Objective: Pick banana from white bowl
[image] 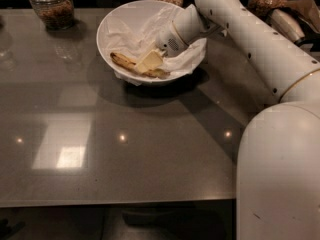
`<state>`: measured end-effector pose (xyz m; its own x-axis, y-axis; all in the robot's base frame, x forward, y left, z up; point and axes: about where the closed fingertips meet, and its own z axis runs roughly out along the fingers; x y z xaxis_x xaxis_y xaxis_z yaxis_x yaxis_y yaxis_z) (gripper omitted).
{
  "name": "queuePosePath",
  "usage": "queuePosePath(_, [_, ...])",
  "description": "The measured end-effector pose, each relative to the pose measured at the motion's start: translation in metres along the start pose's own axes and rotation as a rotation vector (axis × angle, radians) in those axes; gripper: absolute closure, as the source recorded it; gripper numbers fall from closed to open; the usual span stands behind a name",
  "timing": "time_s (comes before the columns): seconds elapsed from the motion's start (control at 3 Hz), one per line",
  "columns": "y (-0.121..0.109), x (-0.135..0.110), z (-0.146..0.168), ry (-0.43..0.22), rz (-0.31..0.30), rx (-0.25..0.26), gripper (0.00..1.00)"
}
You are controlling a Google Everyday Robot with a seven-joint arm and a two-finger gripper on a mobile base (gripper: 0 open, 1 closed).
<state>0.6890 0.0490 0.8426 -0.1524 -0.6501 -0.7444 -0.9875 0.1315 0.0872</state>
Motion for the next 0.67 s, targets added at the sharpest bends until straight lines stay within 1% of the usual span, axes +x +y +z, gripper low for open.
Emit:
queuePosePath(0.33, [0.0014,0.0029,0.0016,-0.004,0.007,0.001,0.95])
queuePosePath(0.67, [0.0034,0.0032,0.0003,-0.006,0.009,0.008,1.00])
